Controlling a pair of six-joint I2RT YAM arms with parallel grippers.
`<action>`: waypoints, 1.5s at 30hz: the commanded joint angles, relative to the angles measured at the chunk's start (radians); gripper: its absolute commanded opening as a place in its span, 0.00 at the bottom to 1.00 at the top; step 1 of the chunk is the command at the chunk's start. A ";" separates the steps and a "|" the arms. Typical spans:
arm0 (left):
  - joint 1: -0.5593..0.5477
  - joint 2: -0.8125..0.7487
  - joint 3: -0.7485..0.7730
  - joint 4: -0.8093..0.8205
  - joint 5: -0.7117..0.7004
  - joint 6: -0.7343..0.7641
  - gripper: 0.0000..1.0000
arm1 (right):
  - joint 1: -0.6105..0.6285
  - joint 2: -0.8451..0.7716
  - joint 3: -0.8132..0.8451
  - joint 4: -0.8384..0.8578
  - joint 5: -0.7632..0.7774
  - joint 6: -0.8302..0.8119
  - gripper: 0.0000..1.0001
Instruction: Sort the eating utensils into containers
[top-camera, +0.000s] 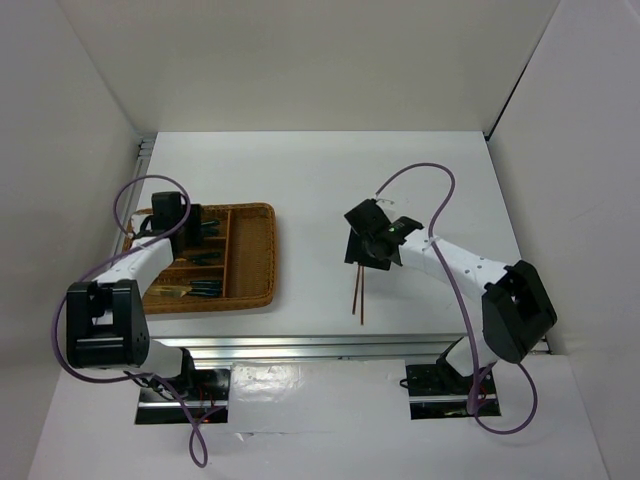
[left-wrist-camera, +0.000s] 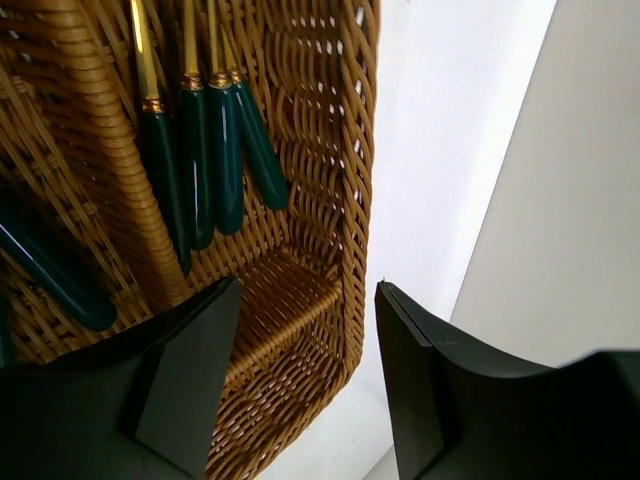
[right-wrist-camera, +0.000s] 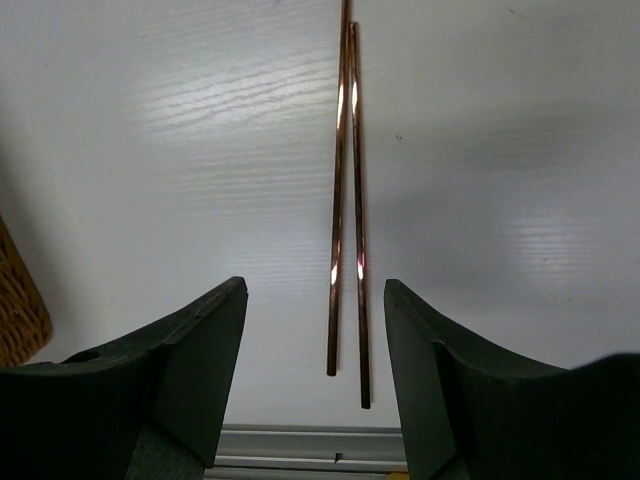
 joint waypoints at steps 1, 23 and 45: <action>0.010 -0.069 0.032 0.009 0.043 0.086 0.69 | -0.005 0.004 -0.022 0.035 -0.004 0.007 0.65; 0.010 -0.290 0.040 0.078 0.325 0.614 0.64 | -0.005 0.145 -0.063 0.161 -0.093 -0.021 0.44; -0.009 -0.221 0.099 0.051 0.422 0.696 0.63 | -0.014 0.219 -0.045 0.161 -0.074 -0.021 0.42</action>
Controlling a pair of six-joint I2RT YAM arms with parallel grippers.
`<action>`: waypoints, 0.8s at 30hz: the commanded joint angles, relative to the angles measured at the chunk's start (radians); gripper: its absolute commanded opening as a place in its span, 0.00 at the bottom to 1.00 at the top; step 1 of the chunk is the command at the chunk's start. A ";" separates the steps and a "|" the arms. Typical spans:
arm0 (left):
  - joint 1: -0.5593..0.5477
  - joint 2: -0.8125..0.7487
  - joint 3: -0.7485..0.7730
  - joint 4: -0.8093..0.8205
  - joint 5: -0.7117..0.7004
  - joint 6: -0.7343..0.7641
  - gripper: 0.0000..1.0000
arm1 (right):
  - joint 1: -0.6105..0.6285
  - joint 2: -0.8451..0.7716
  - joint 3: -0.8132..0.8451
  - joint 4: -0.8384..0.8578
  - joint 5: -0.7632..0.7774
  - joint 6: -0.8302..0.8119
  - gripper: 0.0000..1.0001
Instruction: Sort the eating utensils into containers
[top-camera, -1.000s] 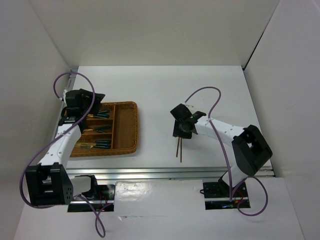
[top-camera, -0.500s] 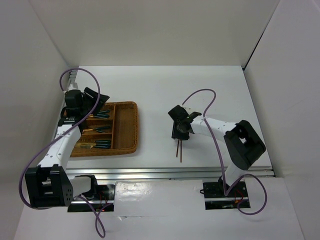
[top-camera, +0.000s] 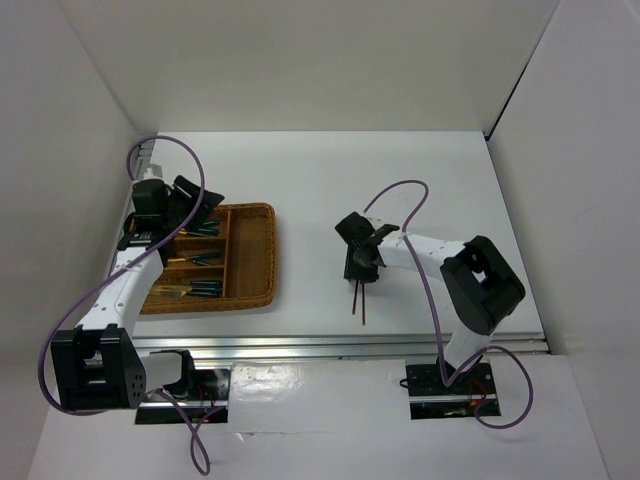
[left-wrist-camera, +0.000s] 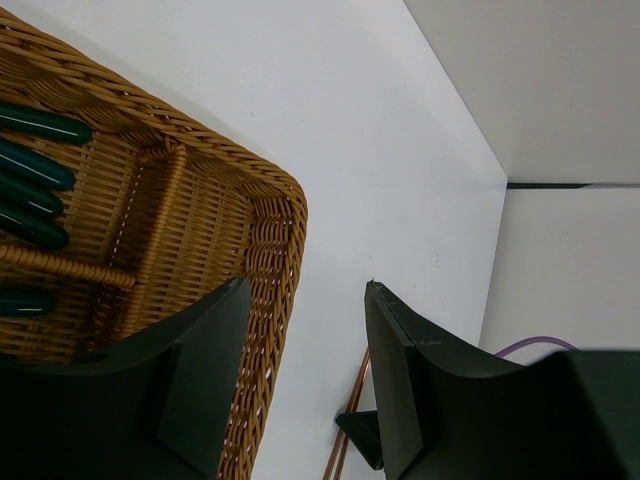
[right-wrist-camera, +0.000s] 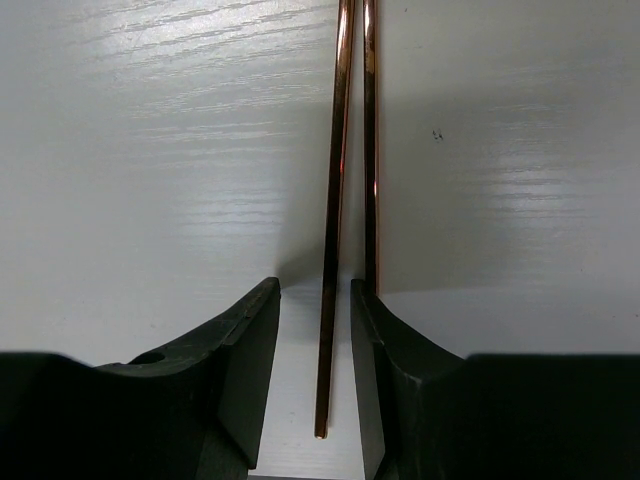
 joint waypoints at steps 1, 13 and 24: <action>-0.012 0.002 0.049 0.024 0.019 0.037 0.63 | -0.007 0.017 0.020 0.037 0.023 -0.009 0.42; -0.012 0.020 0.067 -0.006 0.016 0.089 0.63 | -0.007 0.103 0.065 0.018 0.065 -0.039 0.28; -0.041 0.040 0.049 0.067 0.275 0.281 0.63 | -0.007 0.126 0.131 0.029 0.042 -0.095 0.12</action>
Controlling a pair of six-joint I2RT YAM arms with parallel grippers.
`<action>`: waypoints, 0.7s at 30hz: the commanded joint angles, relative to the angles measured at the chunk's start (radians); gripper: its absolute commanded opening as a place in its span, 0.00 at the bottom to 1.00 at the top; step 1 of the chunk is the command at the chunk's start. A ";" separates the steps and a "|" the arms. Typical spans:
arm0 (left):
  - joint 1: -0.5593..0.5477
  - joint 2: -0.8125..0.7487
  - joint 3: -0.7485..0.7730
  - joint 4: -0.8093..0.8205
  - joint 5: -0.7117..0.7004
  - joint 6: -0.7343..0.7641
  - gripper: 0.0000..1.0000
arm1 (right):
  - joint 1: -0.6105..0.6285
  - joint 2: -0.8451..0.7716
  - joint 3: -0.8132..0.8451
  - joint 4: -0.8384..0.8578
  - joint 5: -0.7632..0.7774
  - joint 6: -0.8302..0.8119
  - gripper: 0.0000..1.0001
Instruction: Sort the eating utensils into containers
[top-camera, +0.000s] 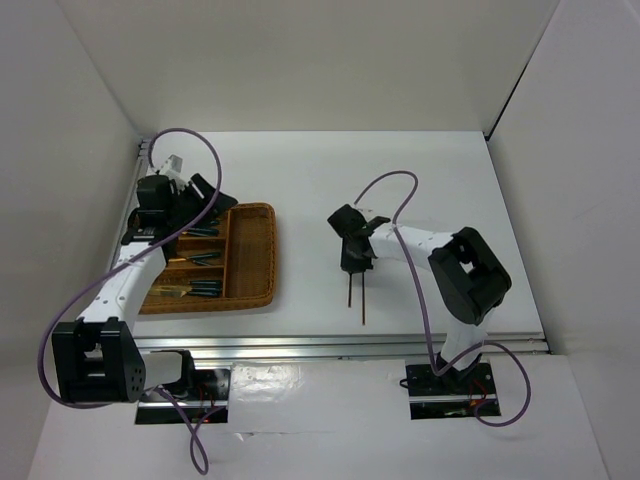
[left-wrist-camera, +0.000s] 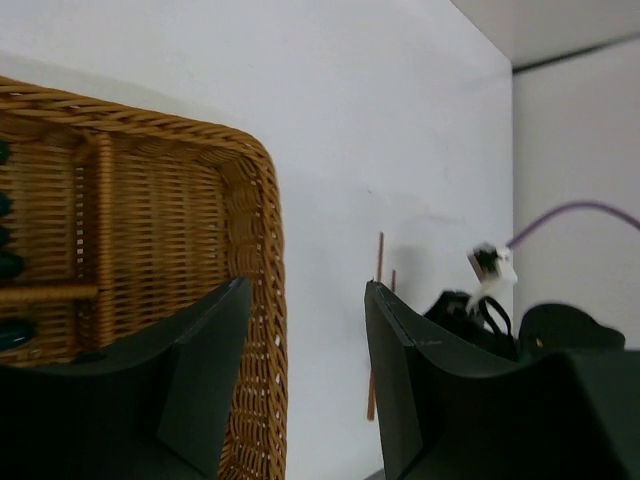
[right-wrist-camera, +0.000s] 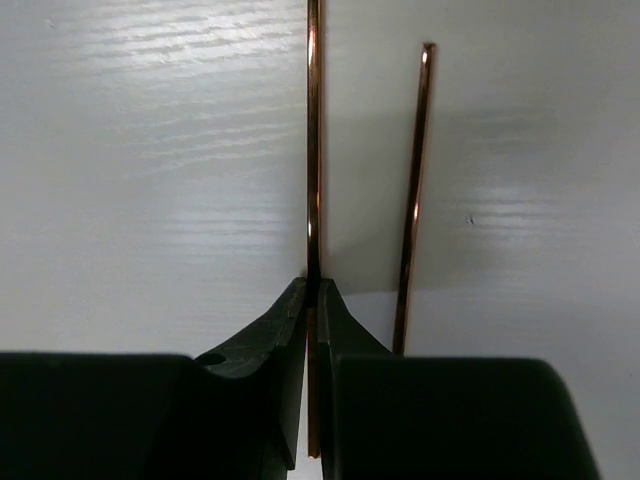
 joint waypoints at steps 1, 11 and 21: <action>-0.018 0.010 -0.003 0.097 0.157 0.095 0.63 | -0.007 0.040 0.049 0.024 0.001 -0.042 0.12; -0.254 0.010 -0.117 0.164 0.269 0.156 0.63 | -0.045 0.011 0.244 0.024 -0.026 -0.112 0.09; -0.496 0.235 -0.132 0.391 0.300 0.110 0.61 | -0.056 -0.008 0.330 0.057 -0.100 -0.121 0.09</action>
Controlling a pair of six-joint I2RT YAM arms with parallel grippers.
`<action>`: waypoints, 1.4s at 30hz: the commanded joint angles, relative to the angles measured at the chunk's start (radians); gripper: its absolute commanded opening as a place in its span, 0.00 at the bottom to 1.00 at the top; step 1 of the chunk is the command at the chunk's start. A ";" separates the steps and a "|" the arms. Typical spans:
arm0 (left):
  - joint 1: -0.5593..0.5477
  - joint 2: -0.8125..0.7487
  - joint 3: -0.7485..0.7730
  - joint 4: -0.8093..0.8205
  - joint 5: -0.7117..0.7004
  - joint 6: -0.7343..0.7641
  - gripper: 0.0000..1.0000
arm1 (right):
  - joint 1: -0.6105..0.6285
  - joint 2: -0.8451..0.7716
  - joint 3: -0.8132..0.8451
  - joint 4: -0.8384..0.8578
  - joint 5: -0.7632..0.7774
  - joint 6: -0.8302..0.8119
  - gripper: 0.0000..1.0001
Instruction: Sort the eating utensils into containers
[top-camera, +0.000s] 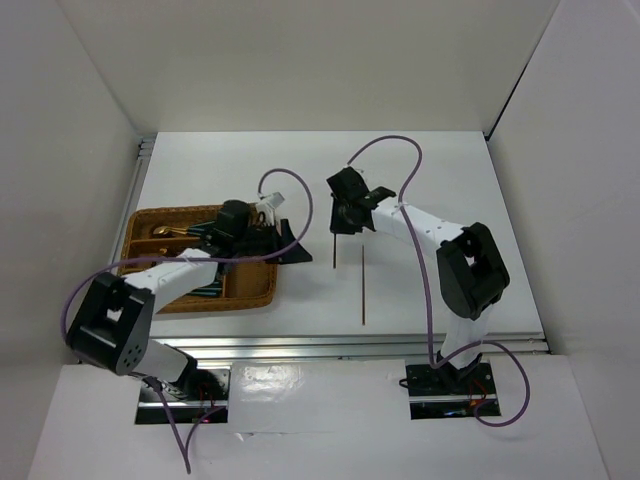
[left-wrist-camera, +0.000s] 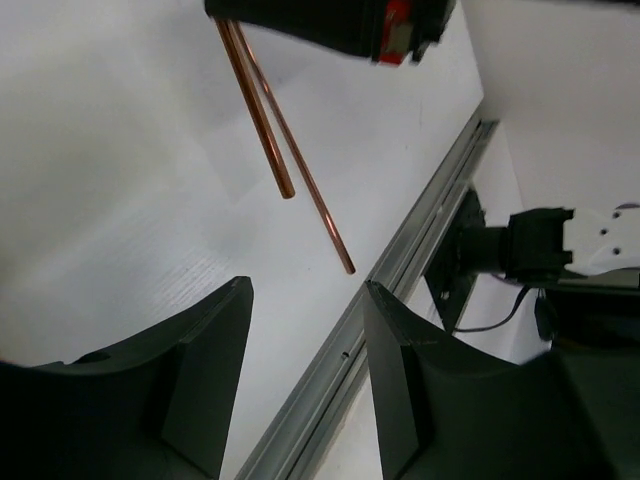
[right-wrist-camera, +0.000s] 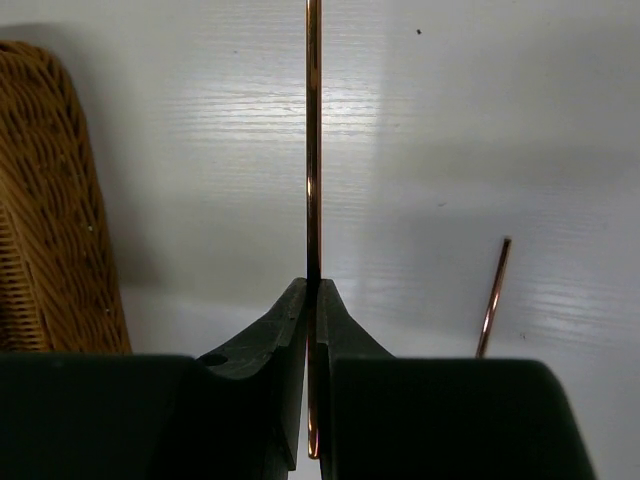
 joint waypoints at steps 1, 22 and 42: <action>-0.070 0.091 0.012 0.139 -0.022 -0.021 0.61 | -0.002 -0.044 0.047 0.047 -0.035 -0.020 0.09; -0.176 0.315 0.135 0.322 -0.232 -0.157 0.50 | -0.002 -0.128 -0.019 0.086 -0.098 0.009 0.07; -0.123 0.261 0.008 0.400 -0.238 -0.220 0.21 | -0.021 -0.177 -0.027 0.064 -0.118 0.009 0.31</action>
